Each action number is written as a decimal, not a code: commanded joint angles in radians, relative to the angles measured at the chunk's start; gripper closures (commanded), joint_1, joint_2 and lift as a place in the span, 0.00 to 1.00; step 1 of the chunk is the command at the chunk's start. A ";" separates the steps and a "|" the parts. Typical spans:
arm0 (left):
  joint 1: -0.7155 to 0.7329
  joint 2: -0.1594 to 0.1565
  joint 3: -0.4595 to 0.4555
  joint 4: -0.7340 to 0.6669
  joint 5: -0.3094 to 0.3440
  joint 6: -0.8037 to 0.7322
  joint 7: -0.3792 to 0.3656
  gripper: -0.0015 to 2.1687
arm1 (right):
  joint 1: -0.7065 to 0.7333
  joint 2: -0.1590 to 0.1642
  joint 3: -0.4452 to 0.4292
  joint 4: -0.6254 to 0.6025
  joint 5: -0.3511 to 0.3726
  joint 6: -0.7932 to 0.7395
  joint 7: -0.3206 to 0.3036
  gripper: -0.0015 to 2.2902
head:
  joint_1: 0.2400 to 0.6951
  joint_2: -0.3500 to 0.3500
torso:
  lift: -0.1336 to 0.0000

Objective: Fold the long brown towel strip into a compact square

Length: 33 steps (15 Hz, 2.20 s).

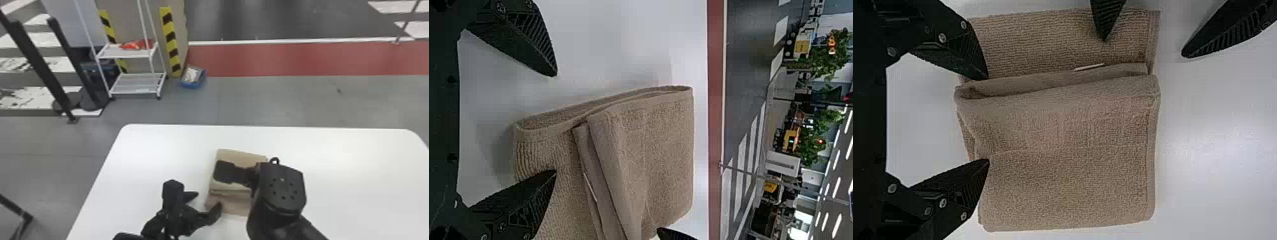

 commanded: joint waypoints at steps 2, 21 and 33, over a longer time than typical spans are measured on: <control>0.000 0.000 -0.006 0.003 0.002 0.000 -0.005 0.07 | 0.003 0.001 -0.011 -0.012 -0.013 0.008 0.000 0.16 | 1.00 0.63 | 1.00; 0.014 0.000 -0.109 -0.030 -0.011 0.003 -0.012 0.07 | 0.037 0.001 -0.037 -0.089 -0.051 -0.029 0.031 0.16 | 1.00 0.58 | 1.00; 0.004 -0.002 -0.110 -0.027 -0.018 0.006 -0.011 0.07 | 0.009 0.001 -0.023 0.008 -0.051 -0.103 -0.024 0.17 | 1.00 0.57 | 1.00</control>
